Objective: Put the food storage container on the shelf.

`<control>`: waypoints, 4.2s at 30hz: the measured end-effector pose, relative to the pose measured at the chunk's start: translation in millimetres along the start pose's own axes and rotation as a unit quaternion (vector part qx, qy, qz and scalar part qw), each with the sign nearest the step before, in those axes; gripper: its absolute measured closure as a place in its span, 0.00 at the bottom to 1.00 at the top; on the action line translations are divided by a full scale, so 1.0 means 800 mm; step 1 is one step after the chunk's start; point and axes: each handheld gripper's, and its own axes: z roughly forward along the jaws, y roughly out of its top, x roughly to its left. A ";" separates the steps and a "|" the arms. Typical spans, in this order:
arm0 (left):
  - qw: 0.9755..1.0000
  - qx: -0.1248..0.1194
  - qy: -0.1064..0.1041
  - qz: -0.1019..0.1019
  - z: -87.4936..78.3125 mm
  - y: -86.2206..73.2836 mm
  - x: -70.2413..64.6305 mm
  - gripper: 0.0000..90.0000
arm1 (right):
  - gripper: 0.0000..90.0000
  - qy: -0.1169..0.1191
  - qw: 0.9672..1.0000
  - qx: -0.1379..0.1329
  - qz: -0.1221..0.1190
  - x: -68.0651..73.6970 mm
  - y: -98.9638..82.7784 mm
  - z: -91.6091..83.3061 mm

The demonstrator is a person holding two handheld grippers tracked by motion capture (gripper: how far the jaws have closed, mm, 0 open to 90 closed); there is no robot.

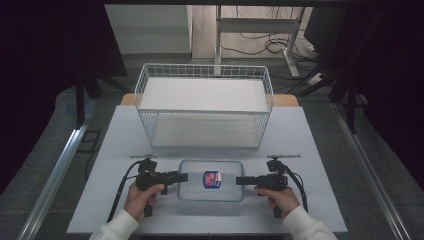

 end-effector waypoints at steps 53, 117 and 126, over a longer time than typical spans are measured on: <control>0.997 -0.070 0.016 0.038 0.002 0.097 0.046 0.59 | 0.56 -0.019 0.993 -0.058 -0.101 -0.004 0.107 0.029; 0.990 -0.103 0.083 0.052 0.004 0.077 0.043 0.38 | 0.25 -0.117 0.976 -0.156 -0.095 0.003 0.076 0.029; 0.988 -0.094 0.099 0.070 -0.024 0.051 0.022 0.36 | 0.44 -0.116 0.975 -0.095 -0.165 0.032 0.029 0.031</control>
